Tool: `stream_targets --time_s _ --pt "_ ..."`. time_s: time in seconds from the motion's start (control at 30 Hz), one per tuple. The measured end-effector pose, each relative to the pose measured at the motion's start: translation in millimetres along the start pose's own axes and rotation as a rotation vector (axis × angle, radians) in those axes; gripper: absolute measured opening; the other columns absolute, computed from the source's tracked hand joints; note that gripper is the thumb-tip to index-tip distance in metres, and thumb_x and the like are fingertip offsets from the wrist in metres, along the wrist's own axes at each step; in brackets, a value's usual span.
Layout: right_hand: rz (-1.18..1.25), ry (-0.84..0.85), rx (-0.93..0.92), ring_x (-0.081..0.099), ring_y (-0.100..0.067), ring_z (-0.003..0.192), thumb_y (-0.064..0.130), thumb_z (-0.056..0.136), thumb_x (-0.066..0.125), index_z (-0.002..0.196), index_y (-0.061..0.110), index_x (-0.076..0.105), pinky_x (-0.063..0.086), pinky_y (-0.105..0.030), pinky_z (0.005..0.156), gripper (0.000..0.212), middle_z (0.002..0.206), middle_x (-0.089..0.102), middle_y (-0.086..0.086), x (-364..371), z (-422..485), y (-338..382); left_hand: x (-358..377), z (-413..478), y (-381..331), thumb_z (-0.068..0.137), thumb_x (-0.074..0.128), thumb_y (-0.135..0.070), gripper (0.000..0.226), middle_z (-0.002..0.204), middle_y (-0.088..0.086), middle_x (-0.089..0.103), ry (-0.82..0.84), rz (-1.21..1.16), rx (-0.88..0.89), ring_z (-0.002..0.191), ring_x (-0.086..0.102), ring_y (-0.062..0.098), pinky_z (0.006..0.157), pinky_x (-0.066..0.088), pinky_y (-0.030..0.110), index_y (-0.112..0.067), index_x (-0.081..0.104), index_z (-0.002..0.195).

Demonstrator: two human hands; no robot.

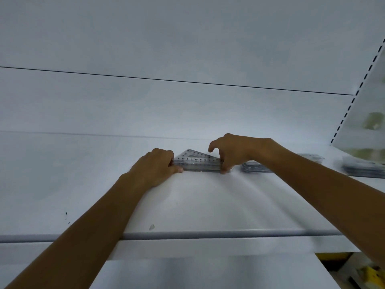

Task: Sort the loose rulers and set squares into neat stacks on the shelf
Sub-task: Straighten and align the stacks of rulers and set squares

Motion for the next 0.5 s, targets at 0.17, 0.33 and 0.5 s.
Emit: stream_targets --time_s 0.17,0.33,0.5 --pt "0.051 -0.012 0.017 0.052 -0.016 0.093 0.026 0.068 0.077 0.120 0.019 0.049 0.040 -0.024 0.061 0.060 0.094 0.054 0.005 1.7 -2.0 -3.6 -1.3 -1.9 2.2 0.087 0.058 -0.035 0.023 0.078 -0.003 0.049 0.029 -0.040 -0.013 0.079 0.051 0.020 0.065 0.036 0.029 -0.016 0.049 0.078" --pt "0.040 -0.014 0.032 0.057 -0.018 0.092 0.024 0.065 0.076 0.111 0.018 0.051 0.049 -0.032 0.074 0.052 0.094 0.057 0.003 1.3 -2.5 -2.4 -1.0 -3.0 -1.0 0.090 0.054 -0.036 0.026 0.084 0.003 0.048 0.034 0.039 -0.026 0.078 0.048 0.022 0.064 0.034 0.030 -0.014 0.045 0.079" --pt "0.048 -0.026 0.008 0.060 -0.018 0.090 0.024 0.065 0.077 0.100 0.019 0.052 0.050 -0.033 0.073 0.044 0.098 0.062 0.000 1.6 -0.8 4.1 -4.0 -5.6 5.3 0.090 0.054 -0.036 0.026 0.084 0.002 0.047 0.027 0.054 -0.057 0.077 0.048 0.021 0.063 0.034 0.030 -0.013 0.047 0.080"
Point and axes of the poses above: each hand's wrist, its own z-axis towards the middle knuckle, its own x-axis out of the palm, y = z × x, the point moved 2 cm from there along z, towards the middle knuckle
